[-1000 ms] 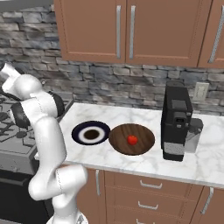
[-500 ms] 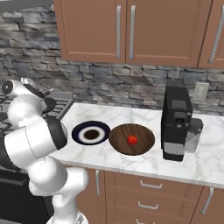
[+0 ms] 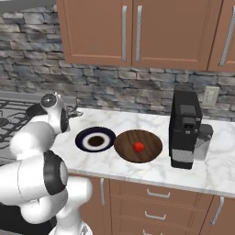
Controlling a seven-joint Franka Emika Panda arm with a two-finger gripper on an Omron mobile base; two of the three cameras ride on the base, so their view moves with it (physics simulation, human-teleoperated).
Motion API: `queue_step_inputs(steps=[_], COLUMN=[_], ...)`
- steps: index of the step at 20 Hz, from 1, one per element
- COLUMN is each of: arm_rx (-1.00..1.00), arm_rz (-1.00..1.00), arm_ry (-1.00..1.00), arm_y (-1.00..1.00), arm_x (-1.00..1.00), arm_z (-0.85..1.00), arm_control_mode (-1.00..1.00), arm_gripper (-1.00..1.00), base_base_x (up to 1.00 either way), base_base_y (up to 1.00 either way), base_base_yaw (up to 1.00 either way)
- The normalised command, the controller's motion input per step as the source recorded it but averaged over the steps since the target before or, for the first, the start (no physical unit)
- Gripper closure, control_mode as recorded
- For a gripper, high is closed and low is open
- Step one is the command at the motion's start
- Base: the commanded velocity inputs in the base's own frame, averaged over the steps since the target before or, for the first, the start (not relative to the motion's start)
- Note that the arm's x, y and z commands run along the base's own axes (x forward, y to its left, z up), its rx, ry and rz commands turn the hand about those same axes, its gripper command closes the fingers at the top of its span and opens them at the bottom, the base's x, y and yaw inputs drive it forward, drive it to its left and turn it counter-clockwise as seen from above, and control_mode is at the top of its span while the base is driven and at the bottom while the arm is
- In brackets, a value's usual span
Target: Place the fish on the plate and place the tomato on the same plate.
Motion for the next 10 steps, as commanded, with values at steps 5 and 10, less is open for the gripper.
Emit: queue_step_inputs(steps=[5,10], arm_rx=[-0.01,-0.07], arm_rz=[-0.01,0.00], arm_ry=[0.32,0.13], arm_y=[-0.47,-0.32], arm_x=[0.23,0.28], arm_z=[-0.10,-0.57], arm_control_mode=[-1.00,-1.00], arm_gripper=[1.00,1.00], base_base_x=[0.00,0.00], base_base_y=[0.00,0.00], base_base_yaw=[0.00,0.00])
